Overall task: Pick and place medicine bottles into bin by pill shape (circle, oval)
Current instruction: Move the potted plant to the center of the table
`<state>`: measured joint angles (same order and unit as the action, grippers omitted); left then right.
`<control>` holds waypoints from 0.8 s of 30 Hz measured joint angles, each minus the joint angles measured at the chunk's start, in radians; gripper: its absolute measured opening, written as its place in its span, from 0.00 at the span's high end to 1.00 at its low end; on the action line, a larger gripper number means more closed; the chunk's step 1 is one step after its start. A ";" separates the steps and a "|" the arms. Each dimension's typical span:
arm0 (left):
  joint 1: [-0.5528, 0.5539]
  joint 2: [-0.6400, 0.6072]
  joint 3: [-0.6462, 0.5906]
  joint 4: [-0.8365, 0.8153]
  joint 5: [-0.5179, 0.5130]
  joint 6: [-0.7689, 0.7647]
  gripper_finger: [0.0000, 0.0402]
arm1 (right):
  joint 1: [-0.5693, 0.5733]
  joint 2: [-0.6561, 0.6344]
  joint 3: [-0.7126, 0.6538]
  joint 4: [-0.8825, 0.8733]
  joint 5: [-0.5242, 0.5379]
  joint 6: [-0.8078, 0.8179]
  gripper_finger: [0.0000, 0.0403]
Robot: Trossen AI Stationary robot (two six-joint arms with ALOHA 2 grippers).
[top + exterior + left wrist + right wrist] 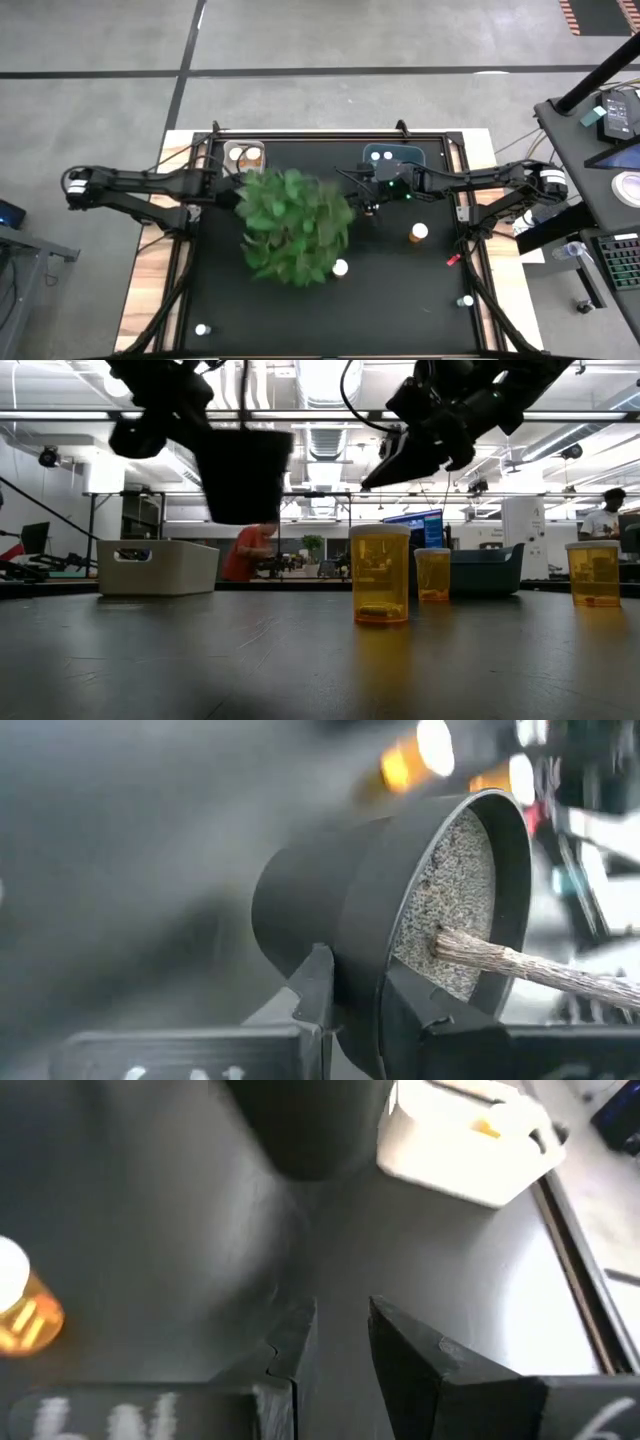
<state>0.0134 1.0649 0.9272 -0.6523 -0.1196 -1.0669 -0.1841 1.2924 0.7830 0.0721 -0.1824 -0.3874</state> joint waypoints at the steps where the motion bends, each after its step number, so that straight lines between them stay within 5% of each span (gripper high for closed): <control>1: 0.007 0.005 0.000 0.006 -0.034 -0.019 0.93 | -0.001 -0.001 0.000 -0.019 0.000 -0.006 0.79; 9: 0.025 0.073 -0.001 0.130 -0.288 -0.205 0.93 | -0.059 -0.042 -0.003 -0.161 -0.001 -0.006 0.79; 24: 0.028 0.255 -0.002 0.258 -0.250 -0.320 0.93 | -0.157 -0.245 -0.109 -0.178 -0.113 0.010 0.83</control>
<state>0.0413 1.3203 0.9249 -0.3944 -0.3695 -1.3869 -0.3413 1.0475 0.6744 -0.1063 -0.2956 -0.3779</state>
